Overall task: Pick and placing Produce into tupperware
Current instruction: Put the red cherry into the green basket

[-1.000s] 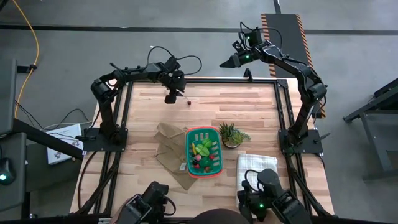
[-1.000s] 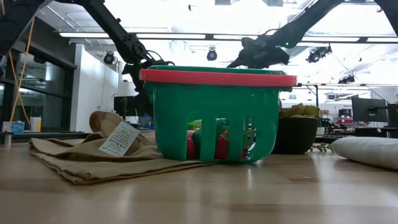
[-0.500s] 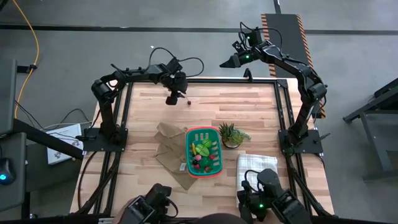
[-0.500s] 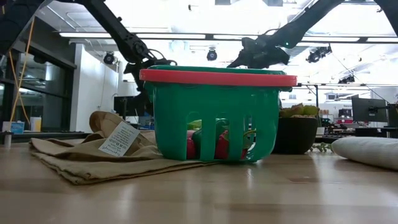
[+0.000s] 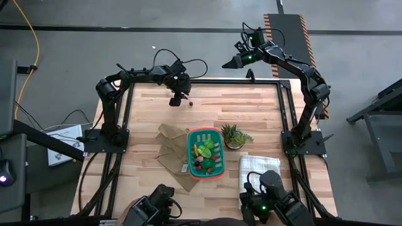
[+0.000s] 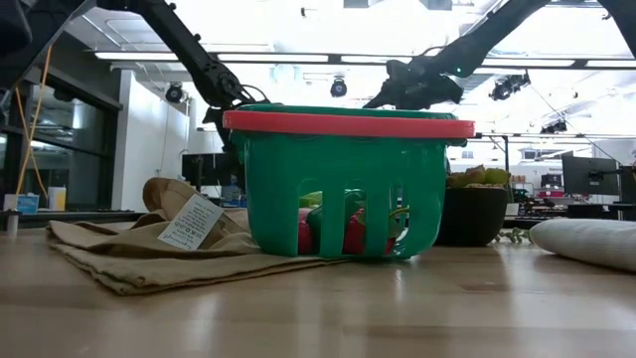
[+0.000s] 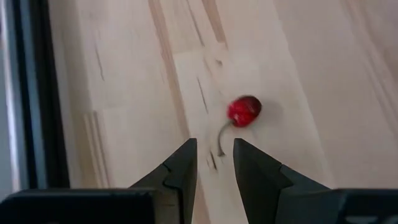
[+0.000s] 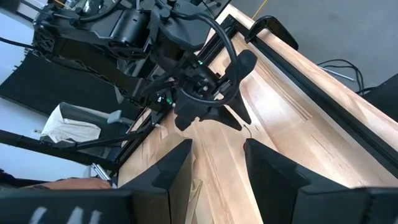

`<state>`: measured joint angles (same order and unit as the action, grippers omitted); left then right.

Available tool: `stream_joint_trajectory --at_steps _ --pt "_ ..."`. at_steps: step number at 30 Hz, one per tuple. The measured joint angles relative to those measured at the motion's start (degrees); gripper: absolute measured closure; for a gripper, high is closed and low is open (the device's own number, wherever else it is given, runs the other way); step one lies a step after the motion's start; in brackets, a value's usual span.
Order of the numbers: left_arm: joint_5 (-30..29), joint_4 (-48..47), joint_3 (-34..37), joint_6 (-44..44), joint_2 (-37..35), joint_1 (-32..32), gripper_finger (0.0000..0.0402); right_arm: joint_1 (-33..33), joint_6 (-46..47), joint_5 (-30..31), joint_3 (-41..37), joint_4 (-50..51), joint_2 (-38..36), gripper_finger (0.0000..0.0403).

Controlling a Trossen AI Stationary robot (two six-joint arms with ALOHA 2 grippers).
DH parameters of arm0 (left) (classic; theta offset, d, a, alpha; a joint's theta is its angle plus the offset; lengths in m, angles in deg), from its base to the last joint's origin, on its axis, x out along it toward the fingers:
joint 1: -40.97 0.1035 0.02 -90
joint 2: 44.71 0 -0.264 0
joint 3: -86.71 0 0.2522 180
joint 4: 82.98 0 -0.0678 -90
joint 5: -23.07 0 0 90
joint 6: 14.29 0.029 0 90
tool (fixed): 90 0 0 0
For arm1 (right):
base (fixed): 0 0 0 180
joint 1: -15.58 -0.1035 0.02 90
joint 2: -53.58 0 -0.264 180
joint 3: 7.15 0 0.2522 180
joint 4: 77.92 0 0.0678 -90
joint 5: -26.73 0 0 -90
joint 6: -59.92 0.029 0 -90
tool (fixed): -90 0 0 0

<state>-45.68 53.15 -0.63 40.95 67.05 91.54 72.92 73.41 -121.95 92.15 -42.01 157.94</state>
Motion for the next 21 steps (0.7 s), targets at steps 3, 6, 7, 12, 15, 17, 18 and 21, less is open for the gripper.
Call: stream_joint_trajectory --at_steps 3,6,7,12,15,17,18,21 --pt "0.18 0.45 0.0 0.0 0.34 0.01 0.031 0.0 -0.02 0.0 0.0 0.19 0.0 0.0265" --pt "0.18 -0.2 0.0 0.0 1.01 0.04 0.0309 0.0 -0.38 0.0 0.0 0.32 0.0 0.0265" --pt "0.23 -0.43 0.0 -0.05 1.2 0.04 0.0309 0.0 -0.44 0.0 0.0 0.32 0.0 0.0265" --pt "0.5 0.24 0.01 -0.22 1.44 -0.01 0.0309 0.0 -0.48 0.0 0.0 0.3 0.0 0.0265" --pt "0.75 0.1 0.02 -0.26 1.84 0.02 0.0309 0.0 -0.48 0.0 0.0 0.3 0.0 0.0265" --pt "0.86 0.12 0.02 -0.26 1.86 0.04 0.0309 0.0 -0.5 0.0 0.0 0.3 0.0 0.0265" --pt "0.98 0.28 0.02 -0.26 1.86 0.04 0.0309 0.0 -0.48 0.0 0.0 0.3 0.0 0.0265" --pt "1.16 0.3 0.02 -0.26 1.86 0.04 0.0309 0.0 -0.5 0.0 0.0 0.3 0.0 0.0265"
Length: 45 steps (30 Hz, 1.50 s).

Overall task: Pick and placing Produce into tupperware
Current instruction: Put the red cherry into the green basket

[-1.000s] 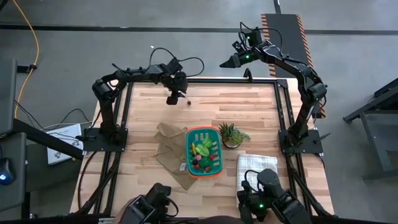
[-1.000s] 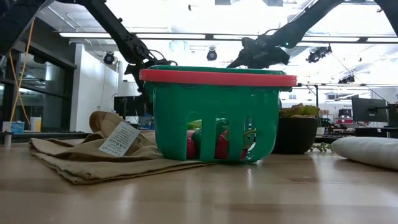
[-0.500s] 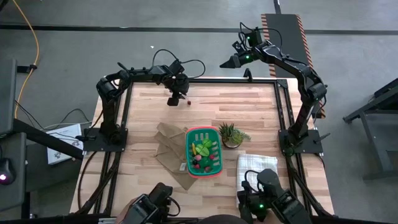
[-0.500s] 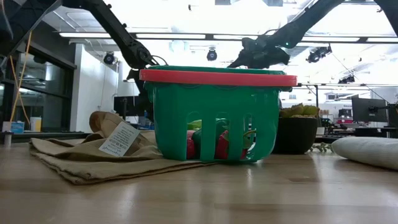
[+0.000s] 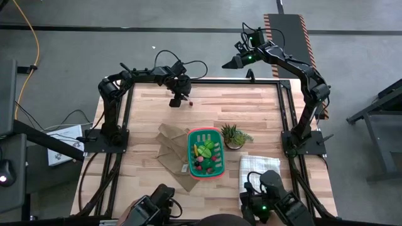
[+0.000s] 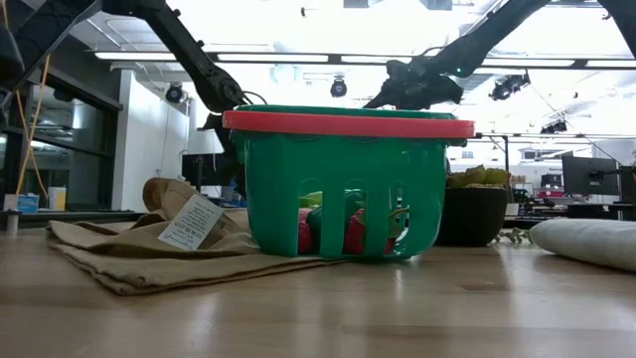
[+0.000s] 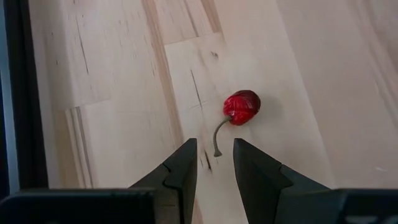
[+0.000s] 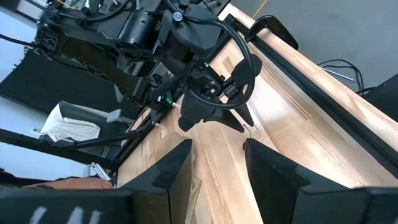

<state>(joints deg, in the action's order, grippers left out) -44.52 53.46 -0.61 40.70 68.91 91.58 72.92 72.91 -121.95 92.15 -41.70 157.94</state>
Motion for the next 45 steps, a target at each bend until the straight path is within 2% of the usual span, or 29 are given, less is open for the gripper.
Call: stream_joint_trajectory --at_steps 17,33,45 --pt "0.07 0.0 0.0 -0.01 0.0 0.0 0.0312 0.0 -0.02 0.0 0.0 -0.02 0.0 0.0265" --pt "0.03 0.0 0.0 -0.09 0.0 0.0 0.0397 0.0 -0.11 0.0 0.0 -0.02 0.0 0.0265" --pt "-0.52 0.09 0.0 -0.46 -0.02 0.0 0.0399 0.0 -0.11 0.0 0.0 -0.02 0.0 0.0265"
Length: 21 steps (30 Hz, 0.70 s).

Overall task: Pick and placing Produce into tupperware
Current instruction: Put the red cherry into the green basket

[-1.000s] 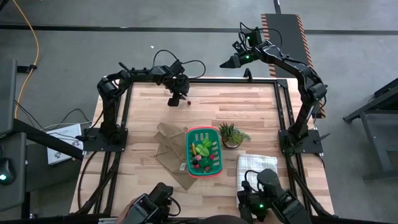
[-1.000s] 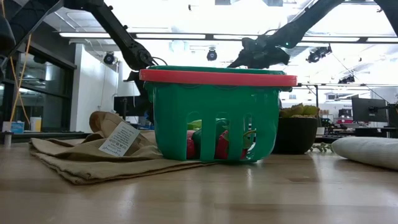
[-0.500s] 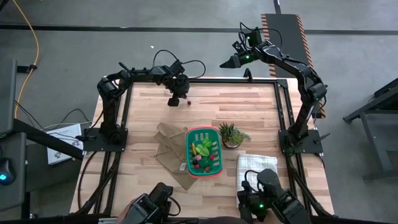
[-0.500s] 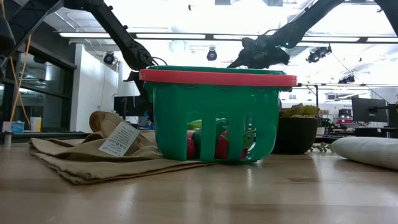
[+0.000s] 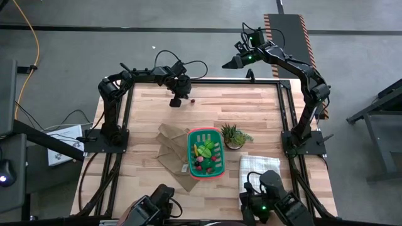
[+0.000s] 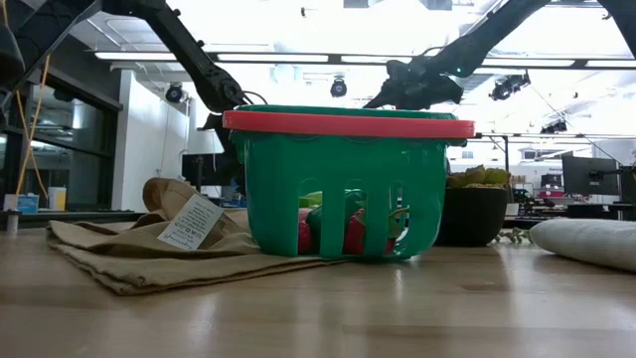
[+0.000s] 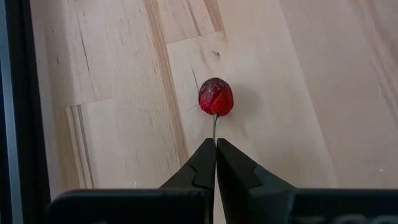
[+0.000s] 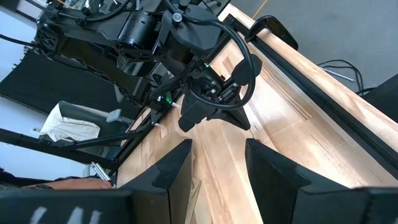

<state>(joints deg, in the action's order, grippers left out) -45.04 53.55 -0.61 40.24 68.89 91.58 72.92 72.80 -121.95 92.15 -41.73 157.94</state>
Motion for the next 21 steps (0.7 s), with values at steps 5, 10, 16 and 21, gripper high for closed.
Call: stream_joint_trajectory --at_steps 5,10,16,21 --pt "0.01 0.12 -0.03 -2.86 0.0 0.0 0.04 0.02 0.02 0.0 0.0 0.0 0.0 0.0265" --pt "0.99 -0.99 -3.69 -6.98 0.0 0.0 0.0401 0.02 -0.24 0.02 0.0 -0.02 0.0 0.0265" --pt "1.64 -8.75 -13.54 -7.03 -0.04 0.0 0.0401 0.06 -1.46 0.02 0.0 -0.54 0.0 0.0265" --pt "2.0 -19.14 -21.73 -7.59 -0.09 -0.04 0.0401 1.88 -1.98 -1.59 0.0 -1.79 0.0 0.0265"
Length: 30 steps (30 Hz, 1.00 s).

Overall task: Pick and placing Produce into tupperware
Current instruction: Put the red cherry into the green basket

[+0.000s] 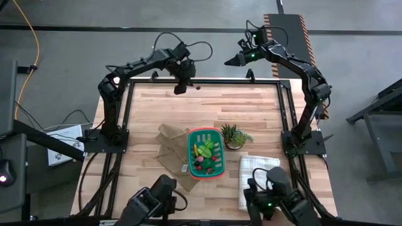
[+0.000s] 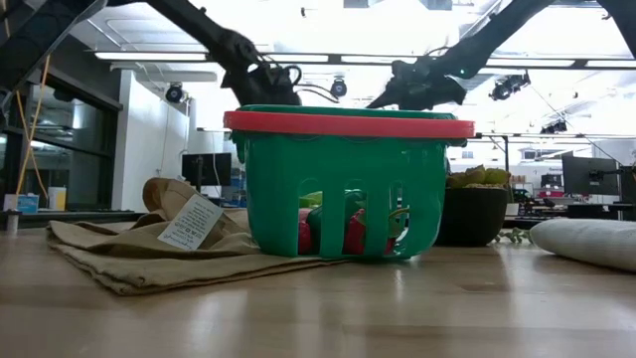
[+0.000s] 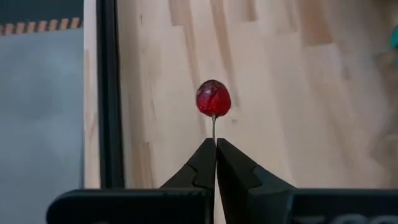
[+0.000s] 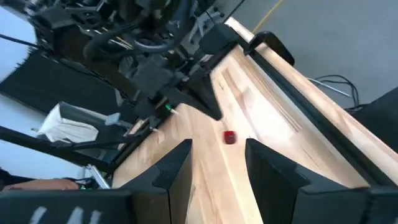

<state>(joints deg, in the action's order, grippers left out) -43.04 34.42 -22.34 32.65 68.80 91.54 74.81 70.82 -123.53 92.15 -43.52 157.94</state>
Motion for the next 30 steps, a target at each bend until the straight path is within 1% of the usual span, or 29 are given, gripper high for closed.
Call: stream_joint_trajectory --at_steps 5,8,12,15,19,24,27,30 --pt "3.65 -6.57 -6.67 -5.81 -0.02 -0.45 0.0401 2.64 -0.69 -2.96 0.0 0.27 -1.74 0.0265" --pt "3.67 -9.31 -10.32 -8.78 0.0 -2.01 0.0401 4.04 -1.1 -3.24 0.0 0.32 -3.72 0.0265" --pt "3.68 -14.53 -15.21 -9.95 -0.02 -5.75 0.0401 5.4 -2.4 -3.28 0.0 0.45 -6.46 0.0265" --pt "2.97 -18.43 -18.97 -9.99 0.0 -9.39 0.0401 6.01 -4.31 -3.29 0.0 0.56 -8.14 0.0265" --pt "-0.72 -24.22 -23.47 -11.39 0.0 -14.37 0.0402 6.18 -6.88 -3.31 0.0 0.58 -9.73 0.0265" --pt "-0.75 -30.61 -26.78 -14.35 0.0 -18.58 0.0402 5.86 -6.88 -3.27 0.02 0.72 -9.79 0.0265" --pt "-0.75 -34.84 -27.04 -14.68 -0.04 -20.21 0.0402 4.84 -5.71 -2.79 0.02 0.94 -9.79 0.0265" --pt "0.03 -38.53 -26.93 -17.14 0.04 -21.22 0.0402 3.12 -4.16 -2.81 0.02 0.93 -9.79 0.0265"
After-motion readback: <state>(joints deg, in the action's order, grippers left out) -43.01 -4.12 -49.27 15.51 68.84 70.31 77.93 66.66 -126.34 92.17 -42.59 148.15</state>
